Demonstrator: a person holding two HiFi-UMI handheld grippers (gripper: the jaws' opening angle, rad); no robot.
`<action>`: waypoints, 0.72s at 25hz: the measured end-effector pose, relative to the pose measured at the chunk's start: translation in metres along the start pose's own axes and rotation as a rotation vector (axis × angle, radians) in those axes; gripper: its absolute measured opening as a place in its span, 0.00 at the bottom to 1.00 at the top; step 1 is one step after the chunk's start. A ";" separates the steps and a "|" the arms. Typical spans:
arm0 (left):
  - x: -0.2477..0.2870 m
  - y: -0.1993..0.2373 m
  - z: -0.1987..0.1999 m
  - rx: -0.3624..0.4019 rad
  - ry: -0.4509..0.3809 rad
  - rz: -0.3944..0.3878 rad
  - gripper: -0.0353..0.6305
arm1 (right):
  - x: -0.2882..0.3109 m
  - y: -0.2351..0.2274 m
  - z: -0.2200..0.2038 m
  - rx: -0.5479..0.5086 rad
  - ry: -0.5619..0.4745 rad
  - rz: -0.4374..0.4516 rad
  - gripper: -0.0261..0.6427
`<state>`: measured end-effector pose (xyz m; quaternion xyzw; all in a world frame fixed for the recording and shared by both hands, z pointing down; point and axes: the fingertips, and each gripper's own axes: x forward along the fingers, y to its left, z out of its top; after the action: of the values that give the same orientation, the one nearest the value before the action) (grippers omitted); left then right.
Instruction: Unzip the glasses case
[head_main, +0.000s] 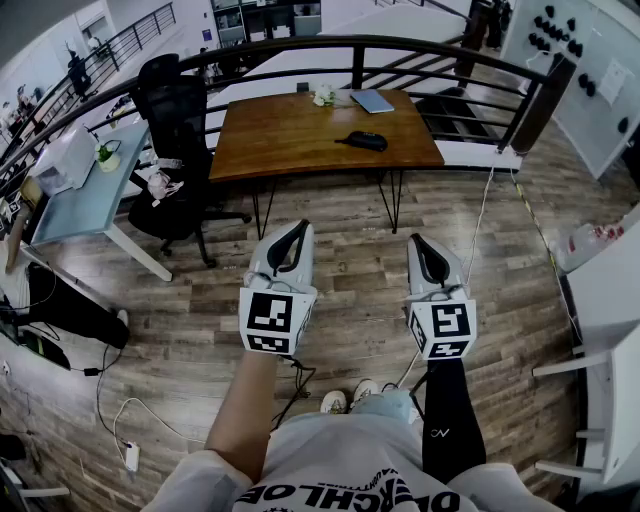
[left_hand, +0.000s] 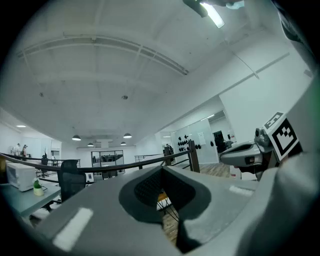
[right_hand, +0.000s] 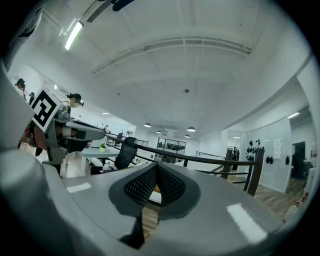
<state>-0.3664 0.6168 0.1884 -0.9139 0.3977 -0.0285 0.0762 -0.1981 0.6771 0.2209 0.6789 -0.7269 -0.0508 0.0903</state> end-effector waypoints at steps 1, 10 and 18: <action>0.001 0.000 0.000 -0.001 -0.003 -0.003 0.06 | 0.001 0.000 0.000 -0.001 -0.002 0.000 0.08; 0.001 0.002 0.000 -0.012 -0.007 -0.011 0.06 | 0.005 0.009 0.004 -0.011 -0.007 0.015 0.08; 0.009 0.002 -0.006 -0.021 0.001 -0.013 0.06 | 0.013 0.002 -0.005 0.018 -0.011 -0.012 0.12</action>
<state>-0.3621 0.6084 0.1943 -0.9172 0.3921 -0.0251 0.0663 -0.1996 0.6643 0.2269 0.6839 -0.7236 -0.0485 0.0799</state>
